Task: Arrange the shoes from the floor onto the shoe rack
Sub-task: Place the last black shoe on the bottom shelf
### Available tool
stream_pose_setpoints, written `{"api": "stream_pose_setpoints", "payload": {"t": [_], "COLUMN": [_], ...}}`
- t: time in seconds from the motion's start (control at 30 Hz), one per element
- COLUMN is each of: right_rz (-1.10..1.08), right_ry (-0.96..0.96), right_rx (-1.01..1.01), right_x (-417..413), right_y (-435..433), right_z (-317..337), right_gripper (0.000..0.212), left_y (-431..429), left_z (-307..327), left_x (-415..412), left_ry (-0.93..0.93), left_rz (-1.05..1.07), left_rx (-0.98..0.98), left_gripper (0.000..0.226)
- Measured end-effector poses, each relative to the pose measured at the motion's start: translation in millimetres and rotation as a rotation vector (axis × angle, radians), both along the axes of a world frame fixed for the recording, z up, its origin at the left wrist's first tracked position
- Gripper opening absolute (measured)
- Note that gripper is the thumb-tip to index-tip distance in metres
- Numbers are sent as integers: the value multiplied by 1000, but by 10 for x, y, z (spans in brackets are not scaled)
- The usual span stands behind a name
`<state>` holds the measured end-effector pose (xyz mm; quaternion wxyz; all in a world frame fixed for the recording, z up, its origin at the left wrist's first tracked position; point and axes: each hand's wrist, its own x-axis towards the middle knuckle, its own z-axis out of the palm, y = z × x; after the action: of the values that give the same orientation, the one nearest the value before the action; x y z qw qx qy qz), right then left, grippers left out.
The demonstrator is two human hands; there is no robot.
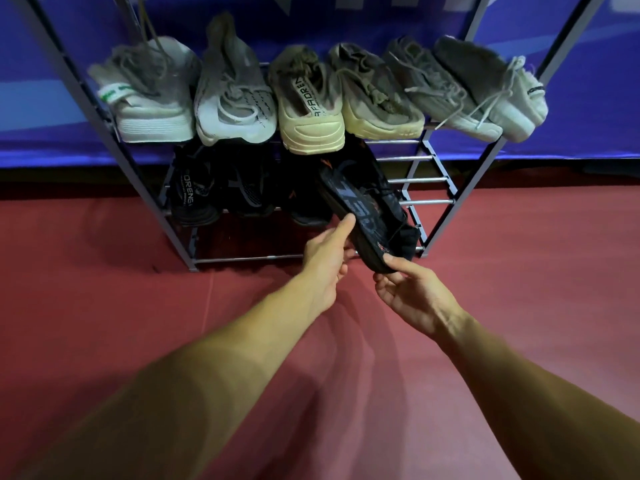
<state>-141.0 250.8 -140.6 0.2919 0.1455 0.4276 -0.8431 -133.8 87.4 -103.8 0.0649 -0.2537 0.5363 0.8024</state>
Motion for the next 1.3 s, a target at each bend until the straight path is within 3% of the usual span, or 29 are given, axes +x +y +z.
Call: {"api": "stream_pose_setpoints", "payload": {"t": [0.13, 0.3, 0.43, 0.67, 0.83, 1.1, 1.3], "right_rz": [90, 269, 172, 145, 105, -4, -133], "right_ry": [-38, -59, -11, 106, 40, 120, 119], "right_rx": [18, 82, 18, 13, 23, 94, 39], "right_x": [-59, -91, -211, -406, -435, -563, -571], "right_y": [-29, -113, -187, -280, -183, -94, -267], "right_z": [-93, -65, 12, 170, 132, 160, 78], "right_gripper": [48, 23, 36, 24, 48, 10, 10], "left_y": [-90, -176, -163, 23, 52, -13, 200], "left_z": [-108, -167, -149, -59, -82, -90, -43], "left_x": [-8, -41, -103, -269, -329, -371, -371], "left_ry": [-17, -37, 7, -33, -63, -108, -101], "left_rz": [-52, -119, -175, -82, -18, -67, -27], "left_rx": [1, -63, -78, -49, -60, 28, 93], "left_gripper": [34, 46, 38, 20, 11, 20, 23]}}
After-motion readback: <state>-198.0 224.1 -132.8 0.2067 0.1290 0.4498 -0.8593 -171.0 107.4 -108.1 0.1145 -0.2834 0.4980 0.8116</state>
